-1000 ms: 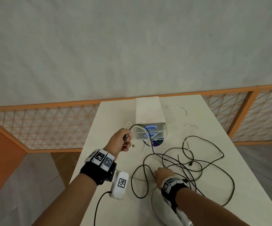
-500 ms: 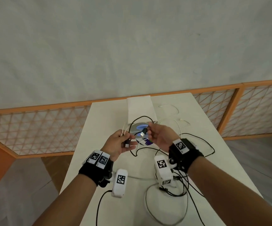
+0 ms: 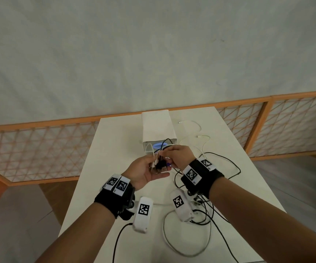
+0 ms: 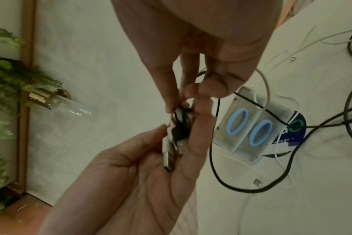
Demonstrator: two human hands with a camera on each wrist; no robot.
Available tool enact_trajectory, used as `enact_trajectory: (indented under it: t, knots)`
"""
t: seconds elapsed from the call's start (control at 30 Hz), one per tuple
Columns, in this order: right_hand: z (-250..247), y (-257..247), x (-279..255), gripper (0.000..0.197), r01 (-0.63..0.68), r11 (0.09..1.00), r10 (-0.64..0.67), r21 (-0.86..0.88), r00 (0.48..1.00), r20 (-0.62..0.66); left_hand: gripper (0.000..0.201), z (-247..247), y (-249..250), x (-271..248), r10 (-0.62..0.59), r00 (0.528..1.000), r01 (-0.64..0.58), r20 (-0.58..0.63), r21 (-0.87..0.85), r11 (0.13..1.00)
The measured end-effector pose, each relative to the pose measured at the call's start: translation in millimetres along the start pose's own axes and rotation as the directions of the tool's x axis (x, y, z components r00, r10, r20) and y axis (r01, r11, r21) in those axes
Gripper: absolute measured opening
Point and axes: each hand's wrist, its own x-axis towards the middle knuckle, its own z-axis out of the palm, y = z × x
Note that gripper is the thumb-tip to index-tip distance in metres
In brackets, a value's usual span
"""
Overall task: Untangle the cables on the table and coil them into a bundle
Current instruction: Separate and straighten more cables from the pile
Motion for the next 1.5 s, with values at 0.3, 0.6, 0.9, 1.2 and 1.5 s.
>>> enact_trajectory:
  t: [0.3,0.6,0.9,1.2,1.5]
  knots:
    - [0.2,1.4,-8.3,0.011,-0.128,0.990,0.123,0.052,0.989,0.085,0.026,-5.4,-7.2,-1.9,-0.034,0.999,0.027,0.036,0.174,0.984]
    - [16.7,14.1,-22.0,0.021,-0.149,0.987,0.151,0.065,0.988,-0.034,0.026,15.6,-10.3,-5.7,0.089,0.993,-0.037,-0.077,0.514,0.857]
    - [-13.2,-9.9,-26.3,0.025,0.523,0.602,-0.602,-0.603,0.794,0.088,0.020,8.4,1.0,-17.6,0.063,0.994,0.008,-0.093,0.621,0.784]
    - [-5.2,-6.2,-28.4,0.023,0.370,0.913,-0.296,-0.174,0.892,0.341,0.024,28.9,52.9,-37.7,0.218,0.976,-0.180,-0.027,0.472,0.863]
    - [-18.1,76.1,-8.4,0.028,0.098,0.658,0.031,-0.747,0.987,0.157,0.027,35.3,136.9,-88.4,0.581,0.813,-0.582,-0.044,-0.005,0.813]
